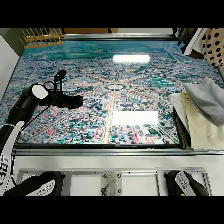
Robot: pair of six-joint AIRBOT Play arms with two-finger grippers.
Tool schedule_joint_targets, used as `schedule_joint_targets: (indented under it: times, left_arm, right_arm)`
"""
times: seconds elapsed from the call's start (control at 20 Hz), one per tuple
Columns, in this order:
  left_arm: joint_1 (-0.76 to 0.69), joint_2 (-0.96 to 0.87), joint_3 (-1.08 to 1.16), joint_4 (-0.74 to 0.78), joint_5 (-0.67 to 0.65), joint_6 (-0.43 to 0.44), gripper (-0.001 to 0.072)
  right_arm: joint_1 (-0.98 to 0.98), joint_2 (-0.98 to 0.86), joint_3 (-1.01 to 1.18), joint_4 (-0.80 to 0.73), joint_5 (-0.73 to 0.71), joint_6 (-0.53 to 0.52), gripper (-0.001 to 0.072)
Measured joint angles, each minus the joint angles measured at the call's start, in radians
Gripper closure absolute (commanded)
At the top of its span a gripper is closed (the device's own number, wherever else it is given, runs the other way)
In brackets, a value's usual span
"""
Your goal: Fold the clothes and pants, and hang the long-sleeved shirts on hangers.
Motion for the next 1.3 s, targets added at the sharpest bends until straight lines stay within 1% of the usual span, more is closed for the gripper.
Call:
schedule_joint_targets:
  times: [0.25,0.55,0.6,0.65,0.7,0.75,0.9,0.95,1.05,1.2,1.25,1.3]
  left_arm:
    - [0.0,0.0,0.0,0.0,-0.002,0.0,0.07]
    - [0.0,0.0,0.0,0.001,-0.002,0.003,0.07]
    - [0.0,0.0,0.0,0.001,-0.002,0.003,0.07]
    - [0.0,0.0,0.0,0.001,-0.002,0.003,0.07]
    - [0.0,0.0,0.0,0.001,-0.002,0.003,0.07]
    - [0.0,0.0,0.0,0.002,-0.003,0.003,0.07]
    - [0.0,0.0,0.0,0.001,-0.002,0.002,0.07]
    - [0.0,0.0,0.0,0.001,-0.002,0.002,0.07]
    - [0.0,0.0,0.0,0.001,-0.001,0.0,0.07]
    - [0.0,0.0,0.0,0.001,0.001,0.0,0.0699]
    - [0.0,0.0,0.0,0.001,0.002,0.0,0.07]
    - [0.0,0.0,0.0,0.001,0.002,0.0,0.07]
  right_arm:
    - [-0.001,0.006,-0.112,-0.116,0.031,0.017,0.0684]
    - [-0.001,0.003,-0.142,-0.157,0.045,0.024,0.0672]
    - [-0.001,0.003,-0.144,-0.16,0.053,0.024,0.066]
    - [-0.001,0.003,-0.145,-0.163,0.057,0.024,0.0366]
    - [-0.001,0.003,-0.146,-0.167,0.068,0.024,0.0051]
    - [0.0,0.005,-0.146,-0.167,0.069,0.024,0.0022]
    - [0.006,0.026,-0.147,-0.143,0.048,0.022,0.0022]
    - [0.019,0.047,-0.147,-0.109,0.027,0.008,0.0022]
    - [0.094,0.105,-0.147,0.014,-0.028,-0.038,0.0022]
    - [0.235,0.146,-0.147,0.161,-0.069,-0.079,0.0022]
    - [0.325,0.154,-0.147,0.217,-0.084,-0.089,0.0022]
    - [0.42,0.156,-0.147,0.256,-0.098,-0.098,0.0048]
